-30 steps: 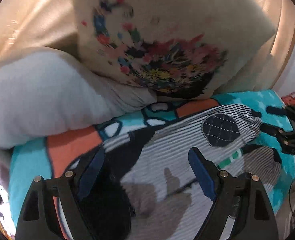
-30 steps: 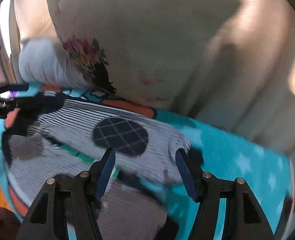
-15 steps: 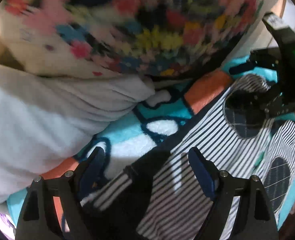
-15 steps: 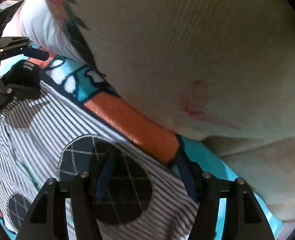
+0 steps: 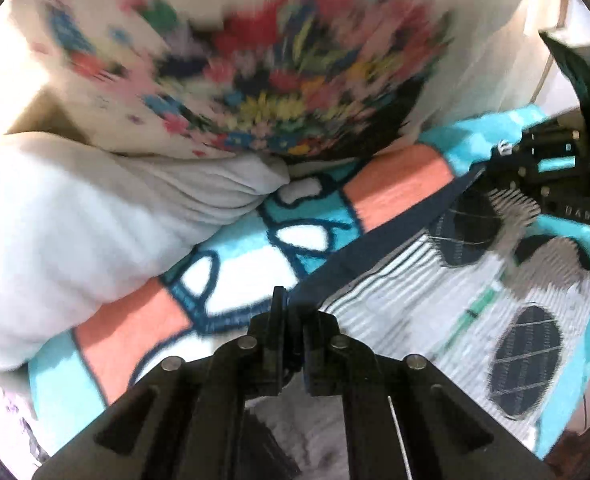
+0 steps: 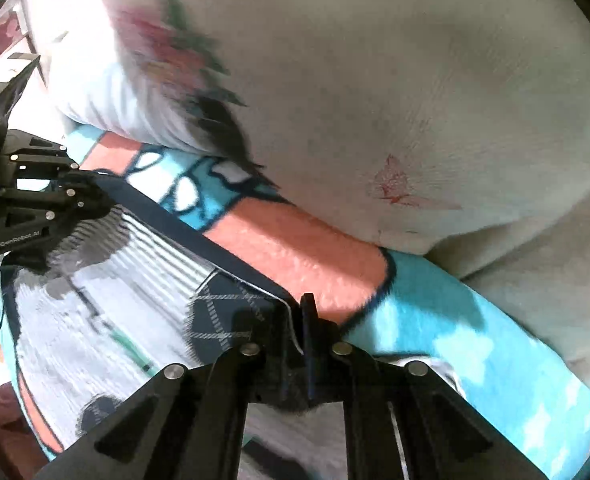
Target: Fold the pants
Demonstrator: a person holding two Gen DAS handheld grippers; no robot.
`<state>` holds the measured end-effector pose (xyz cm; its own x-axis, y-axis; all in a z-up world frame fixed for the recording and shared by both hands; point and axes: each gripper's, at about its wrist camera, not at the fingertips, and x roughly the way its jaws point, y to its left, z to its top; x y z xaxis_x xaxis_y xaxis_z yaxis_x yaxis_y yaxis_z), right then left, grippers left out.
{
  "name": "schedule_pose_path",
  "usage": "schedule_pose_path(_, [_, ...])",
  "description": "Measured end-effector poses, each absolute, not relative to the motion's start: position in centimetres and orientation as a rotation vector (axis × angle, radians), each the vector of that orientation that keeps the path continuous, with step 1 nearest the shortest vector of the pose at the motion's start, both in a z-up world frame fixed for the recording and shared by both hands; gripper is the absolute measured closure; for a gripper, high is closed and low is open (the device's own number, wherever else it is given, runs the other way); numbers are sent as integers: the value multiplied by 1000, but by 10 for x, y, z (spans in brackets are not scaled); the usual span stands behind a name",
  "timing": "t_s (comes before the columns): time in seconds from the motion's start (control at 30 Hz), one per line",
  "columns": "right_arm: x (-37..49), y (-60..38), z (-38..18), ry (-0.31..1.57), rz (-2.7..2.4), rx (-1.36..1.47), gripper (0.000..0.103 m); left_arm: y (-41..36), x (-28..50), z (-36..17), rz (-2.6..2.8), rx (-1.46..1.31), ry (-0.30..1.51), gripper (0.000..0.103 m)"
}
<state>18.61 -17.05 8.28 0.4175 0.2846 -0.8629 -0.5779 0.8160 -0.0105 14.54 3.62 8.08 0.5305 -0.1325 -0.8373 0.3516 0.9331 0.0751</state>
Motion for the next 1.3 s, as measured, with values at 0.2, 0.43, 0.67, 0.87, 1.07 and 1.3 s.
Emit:
schedule_pose_path(0.2, [112,-174,108,921,544,-282,97,44,61,103,-248,199,858,97])
schedule_pose_path(0.43, [34,-166,69,926,571,-150,97,47,-5,60,-224,103,923,97])
schedule_pose_path(0.67, [-5,-183,37,960,509,-33,89,54,-36,25,-216,39,966,89])
schedule_pose_path(0.87, [-28,-220,57,909,455,117,53,105,-62,52,-223,-67,913,78])
schedule_pose_path(1.07, [-25,-262,72,826,338,222,51,141,-39,70,-132,-215,852,63])
schedule_pose_path(1.3, [-9,-294,69,783,163,331,50,125,9,40,-46,-234,951,62])
